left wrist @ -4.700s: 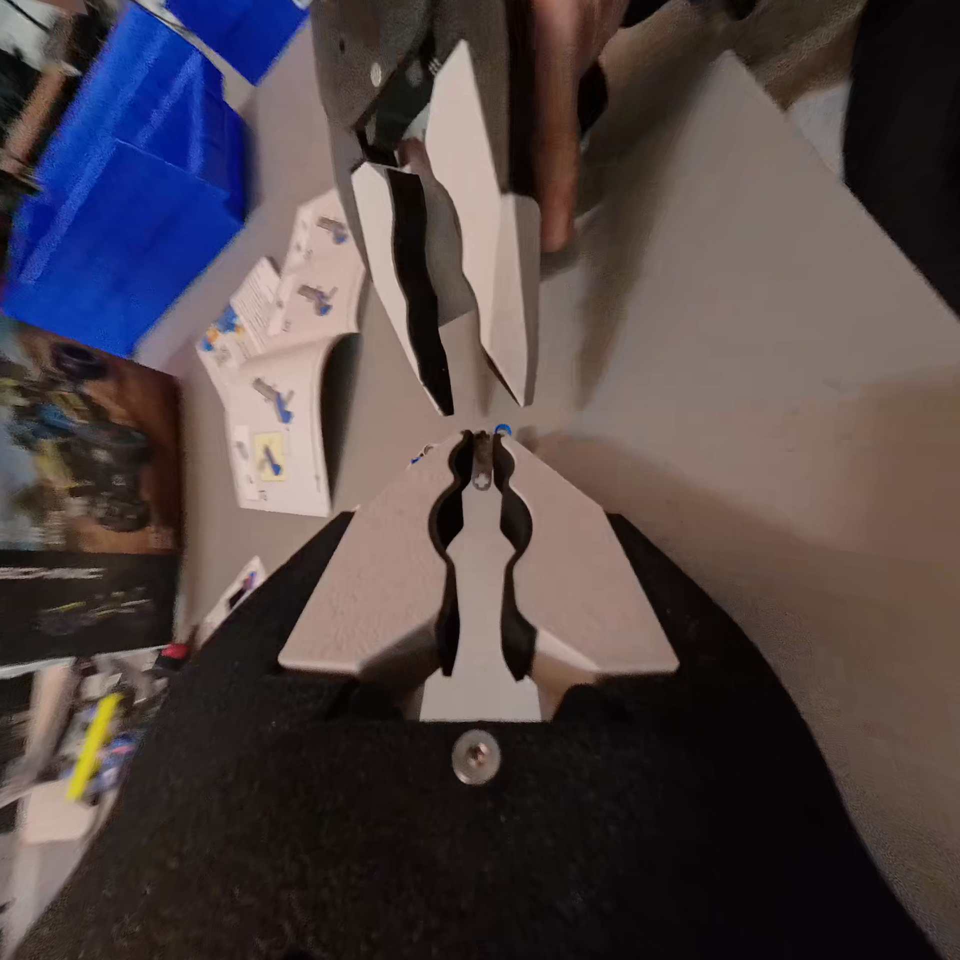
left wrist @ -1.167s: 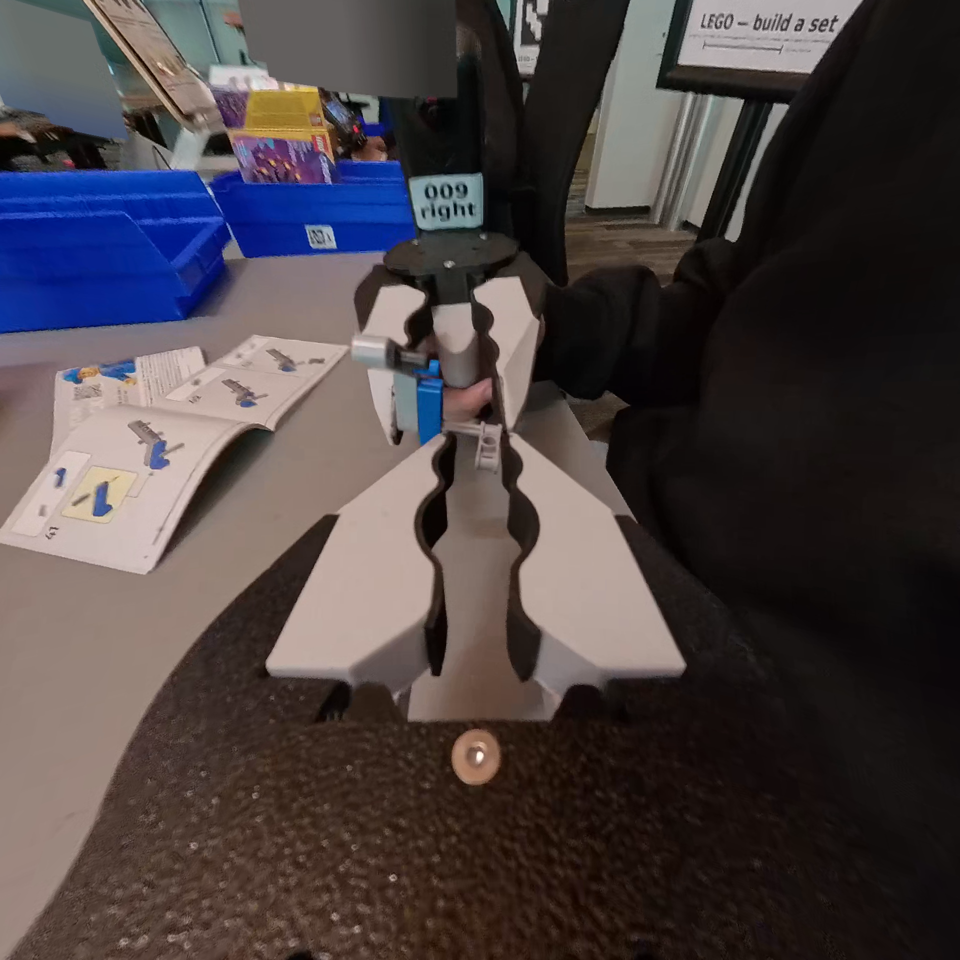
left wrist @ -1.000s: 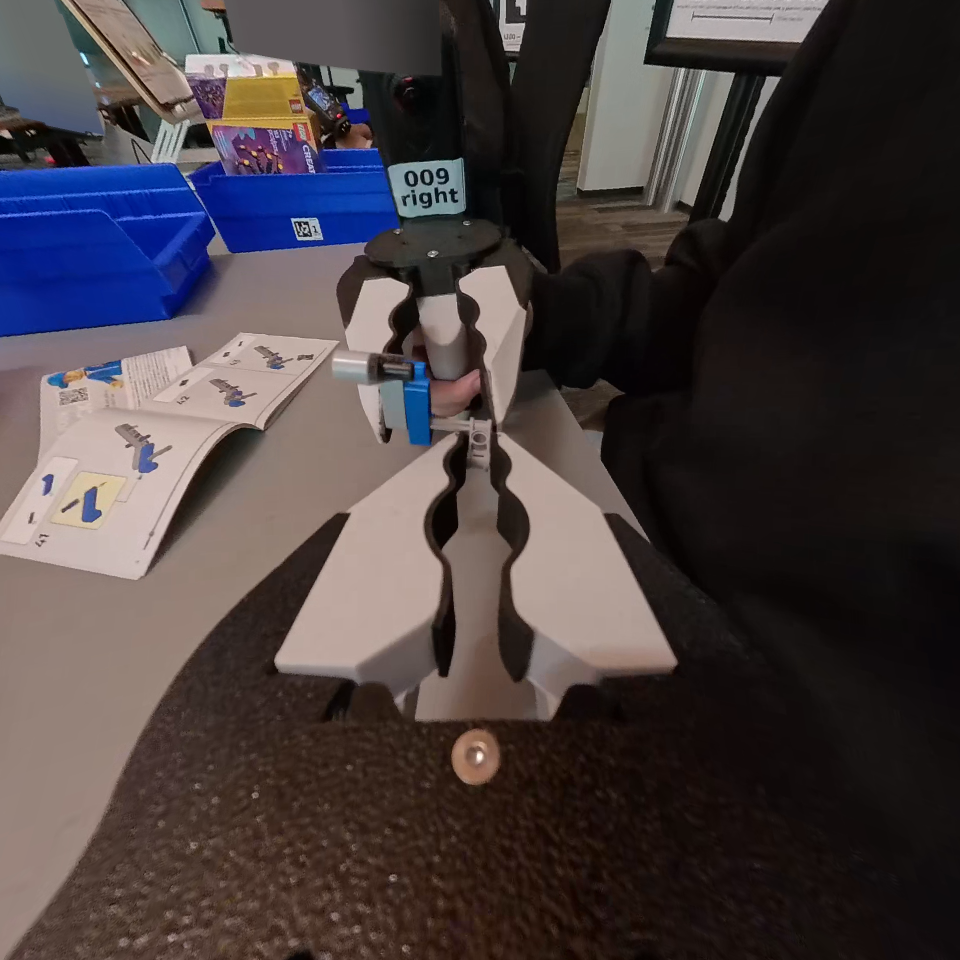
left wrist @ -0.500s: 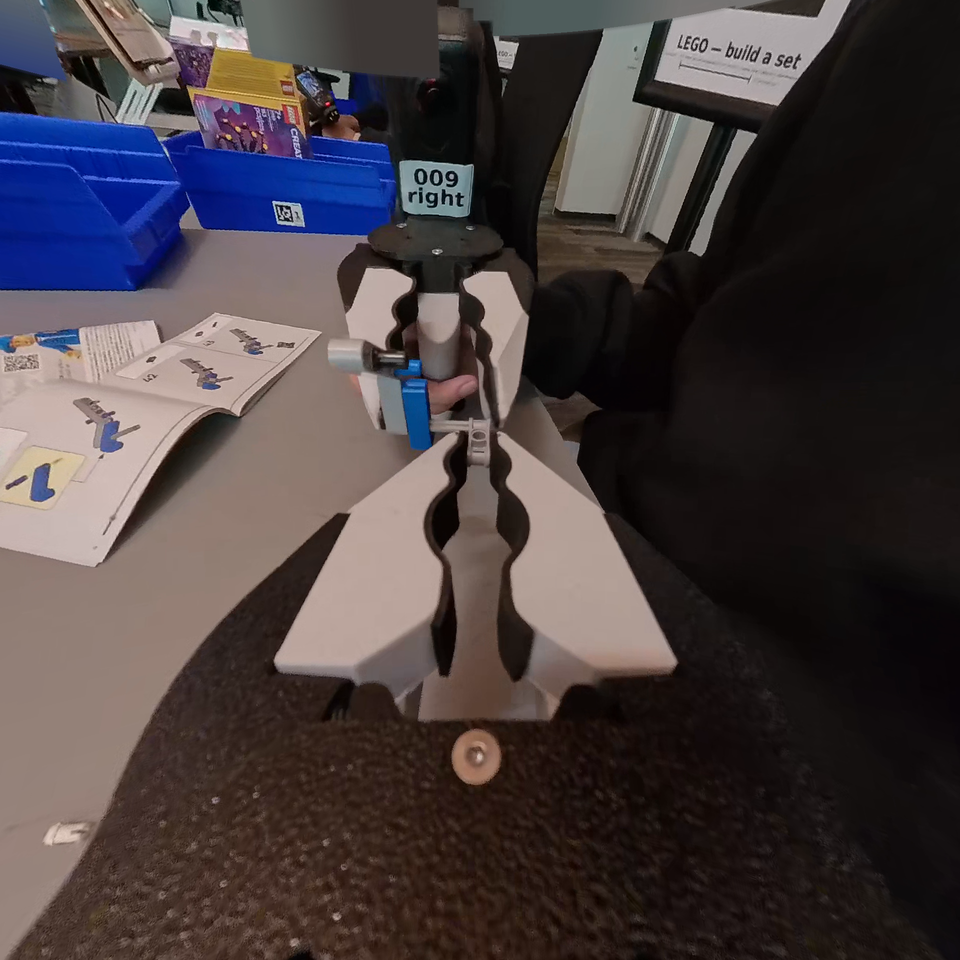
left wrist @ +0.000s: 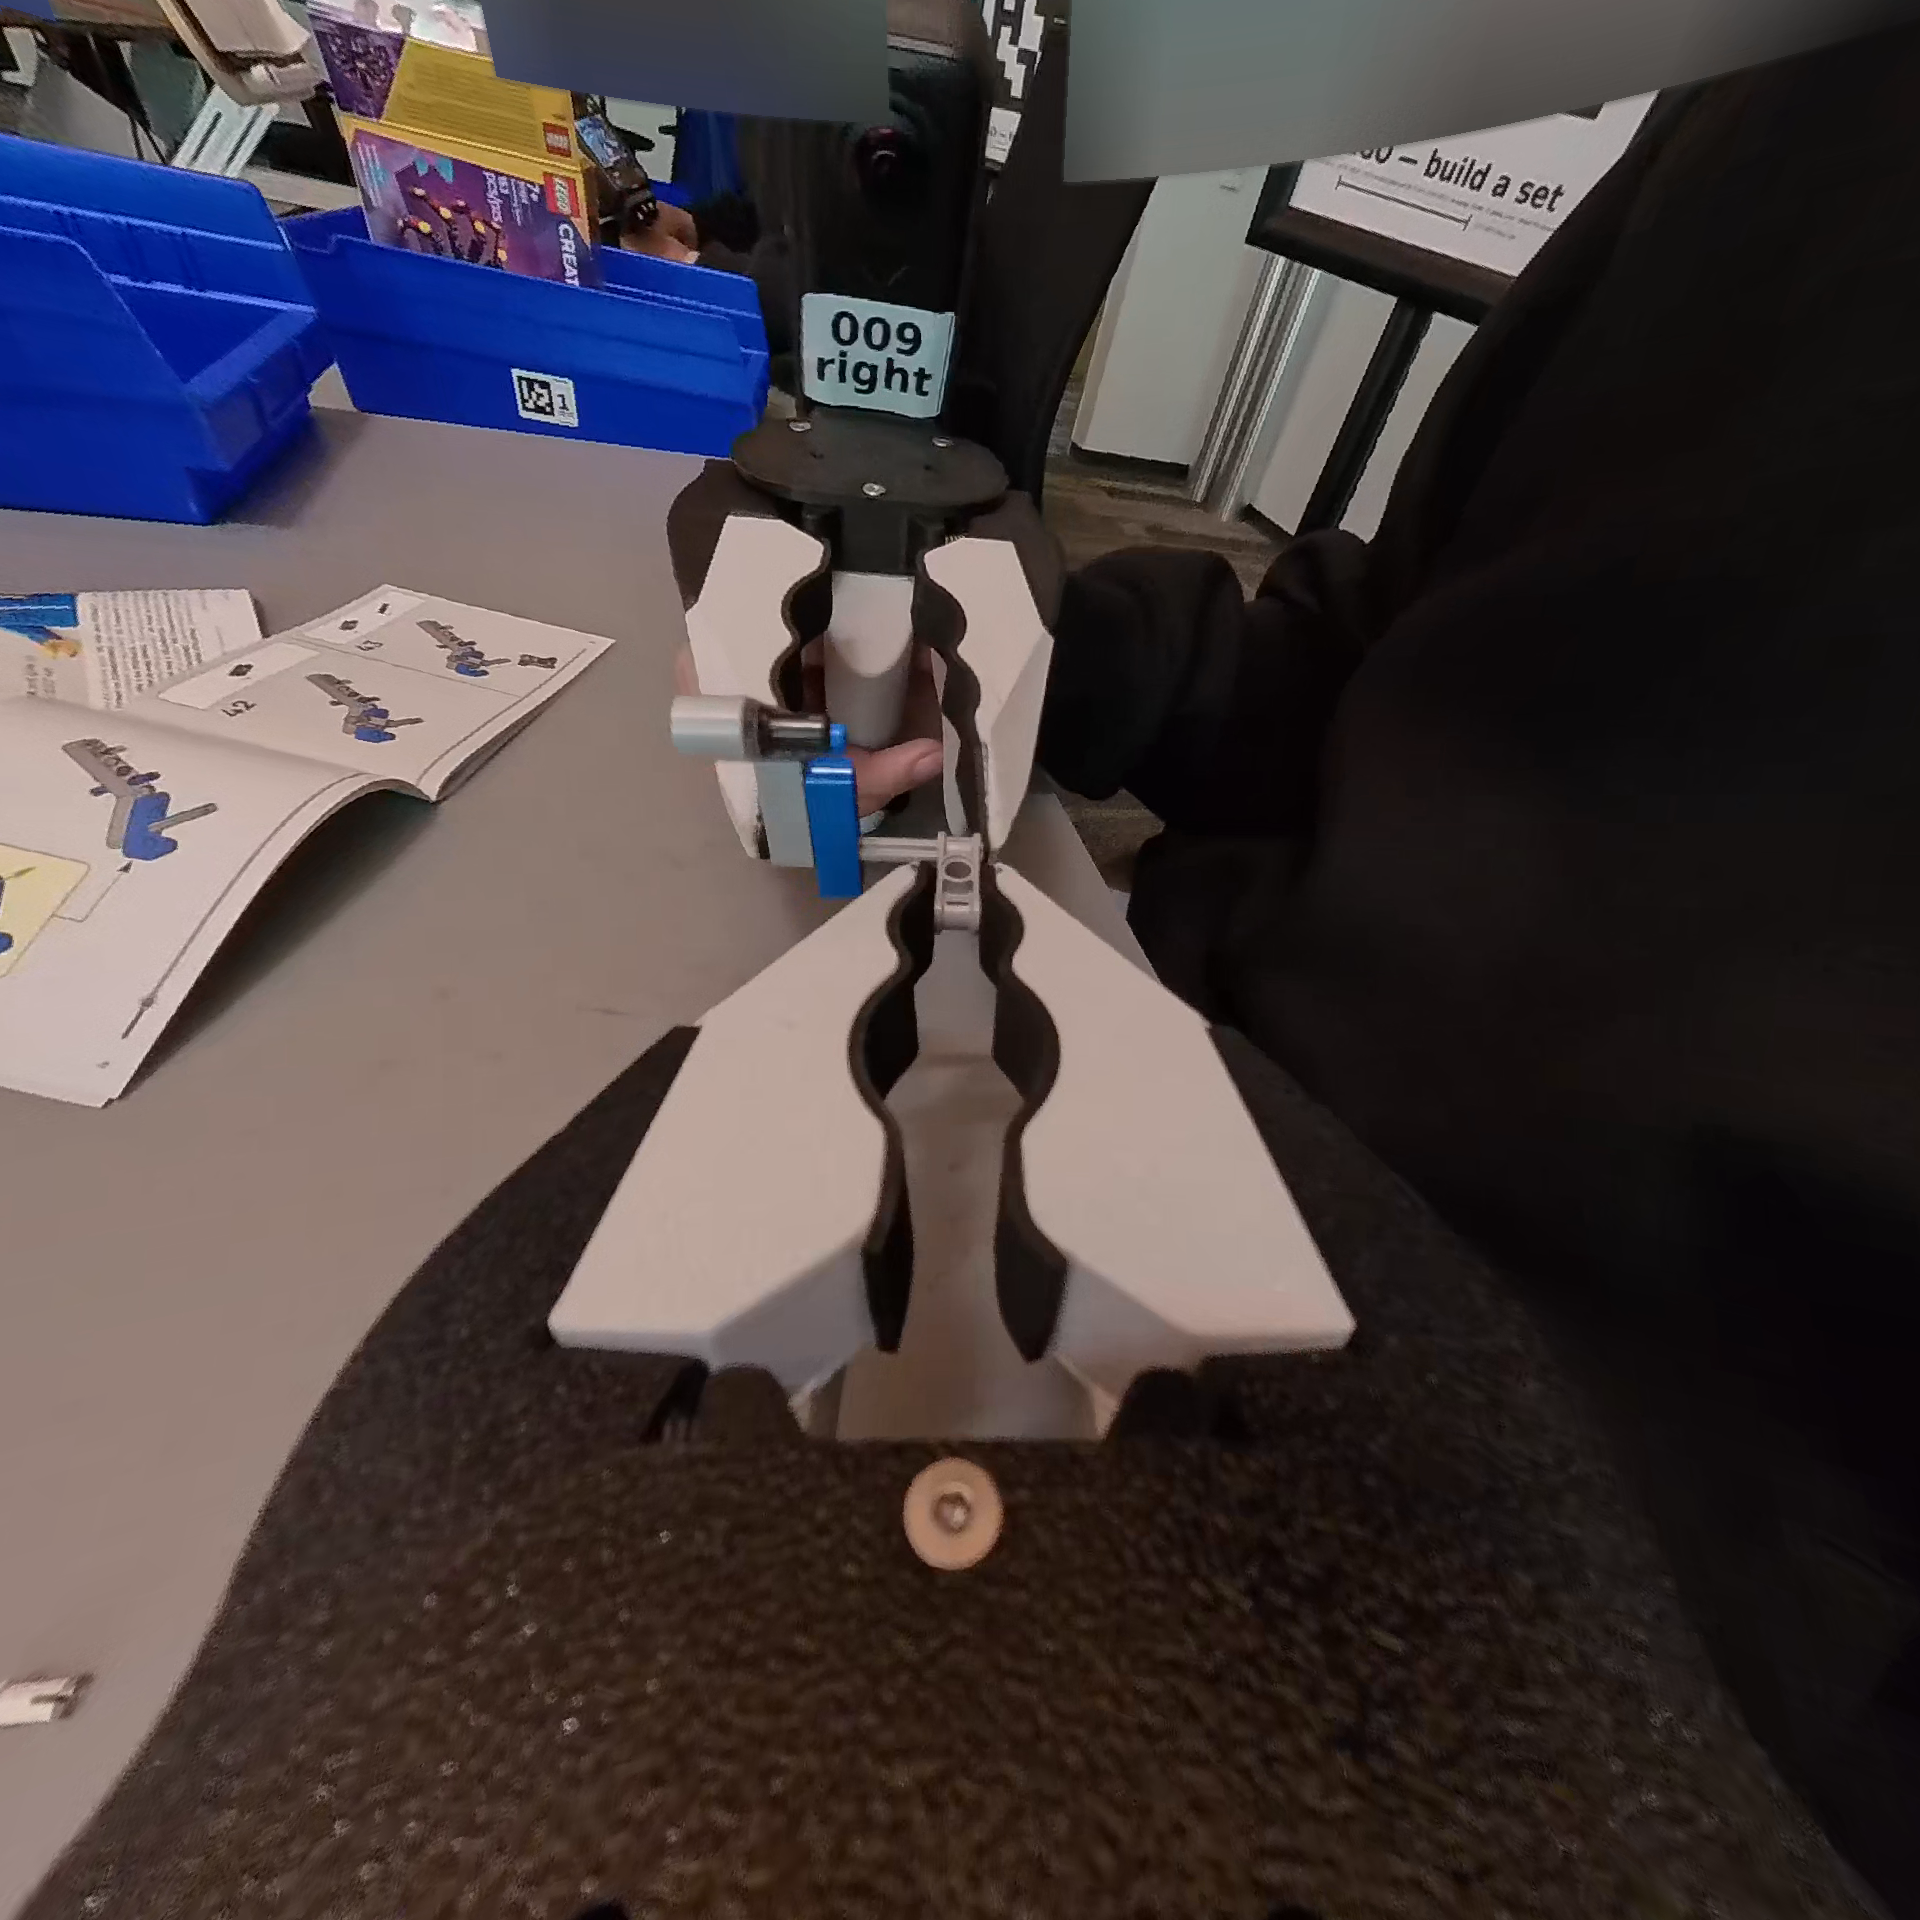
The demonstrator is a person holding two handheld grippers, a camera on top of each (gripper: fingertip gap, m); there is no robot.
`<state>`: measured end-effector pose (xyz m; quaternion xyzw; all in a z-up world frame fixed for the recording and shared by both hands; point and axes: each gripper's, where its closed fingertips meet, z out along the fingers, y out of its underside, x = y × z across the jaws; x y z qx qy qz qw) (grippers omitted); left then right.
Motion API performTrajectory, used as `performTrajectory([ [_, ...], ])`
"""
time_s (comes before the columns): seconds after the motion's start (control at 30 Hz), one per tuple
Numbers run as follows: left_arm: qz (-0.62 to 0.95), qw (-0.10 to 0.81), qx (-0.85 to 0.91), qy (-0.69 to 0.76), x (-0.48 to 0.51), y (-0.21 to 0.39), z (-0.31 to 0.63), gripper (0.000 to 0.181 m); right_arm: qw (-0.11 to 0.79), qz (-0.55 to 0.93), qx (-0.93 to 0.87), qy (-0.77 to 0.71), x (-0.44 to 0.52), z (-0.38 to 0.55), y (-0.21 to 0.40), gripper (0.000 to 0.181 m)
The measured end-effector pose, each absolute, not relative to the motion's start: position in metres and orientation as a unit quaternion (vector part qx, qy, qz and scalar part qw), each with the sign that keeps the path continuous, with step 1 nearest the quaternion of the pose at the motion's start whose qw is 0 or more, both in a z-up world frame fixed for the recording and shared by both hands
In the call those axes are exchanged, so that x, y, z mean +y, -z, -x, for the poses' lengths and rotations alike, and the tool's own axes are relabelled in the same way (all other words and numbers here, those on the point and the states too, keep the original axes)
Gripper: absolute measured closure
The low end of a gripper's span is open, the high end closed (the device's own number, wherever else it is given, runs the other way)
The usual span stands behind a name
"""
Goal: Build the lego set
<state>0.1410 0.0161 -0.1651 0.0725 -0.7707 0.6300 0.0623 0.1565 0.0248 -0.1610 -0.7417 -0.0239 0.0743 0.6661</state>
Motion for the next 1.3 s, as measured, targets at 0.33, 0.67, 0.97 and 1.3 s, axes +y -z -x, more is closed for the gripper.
performTrajectory([
  [0.33, -0.070, 0.066, -0.773, -0.627, 0.016, 0.168, -0.140, 0.176, 0.658, 0.749, -0.021, -0.081, 0.025, -0.155, 0.164, 0.144],
  [0.67, -0.068, 0.079, -0.768, -0.632, 0.016, 0.167, -0.140, 0.176, 0.660, 0.746, -0.025, -0.088, 0.023, -0.155, 0.163, 0.145],
  [0.97, -0.060, 0.001, -0.791, -0.609, 0.018, 0.167, -0.149, 0.175, 0.663, 0.744, -0.020, -0.082, 0.024, -0.157, 0.162, 0.155],
  [1.3, -0.079, -0.012, -0.774, -0.629, 0.016, 0.167, -0.155, 0.171, 0.678, 0.732, -0.011, -0.065, 0.024, -0.159, 0.157, 0.160],
])
